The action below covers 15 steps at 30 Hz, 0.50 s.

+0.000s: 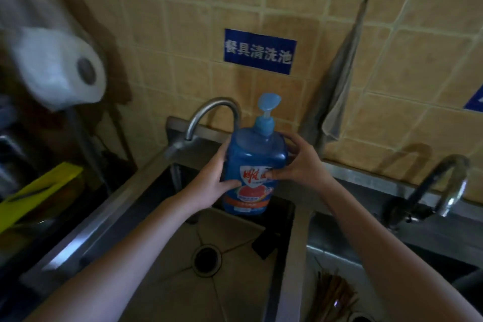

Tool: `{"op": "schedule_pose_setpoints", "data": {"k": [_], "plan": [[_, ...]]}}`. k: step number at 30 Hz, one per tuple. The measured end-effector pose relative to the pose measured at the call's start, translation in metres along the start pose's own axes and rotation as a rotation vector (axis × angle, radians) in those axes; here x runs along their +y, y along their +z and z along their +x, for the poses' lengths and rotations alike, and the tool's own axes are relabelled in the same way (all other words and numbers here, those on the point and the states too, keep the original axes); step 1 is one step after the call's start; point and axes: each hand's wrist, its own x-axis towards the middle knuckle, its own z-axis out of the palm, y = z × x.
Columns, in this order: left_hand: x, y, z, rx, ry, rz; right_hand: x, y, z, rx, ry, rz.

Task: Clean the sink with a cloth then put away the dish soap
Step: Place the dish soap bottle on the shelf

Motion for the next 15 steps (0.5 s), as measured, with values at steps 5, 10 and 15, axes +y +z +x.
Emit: {"op": "schedule_pose_setpoints", "data": {"k": [5,10,15], "plan": [[0.005,-0.047,-0.044,0.151,0.018,0.145,-0.039,0.047,0.014,-0.135,-0.065,0.066],[0.009,-0.099,-0.094,0.339,-0.052,0.194,-0.088,0.105,0.030,-0.287,-0.124,0.120],[0.016,-0.148,-0.149,0.463,-0.079,0.201,-0.127,0.169,0.041,-0.393,-0.152,0.155]]}}
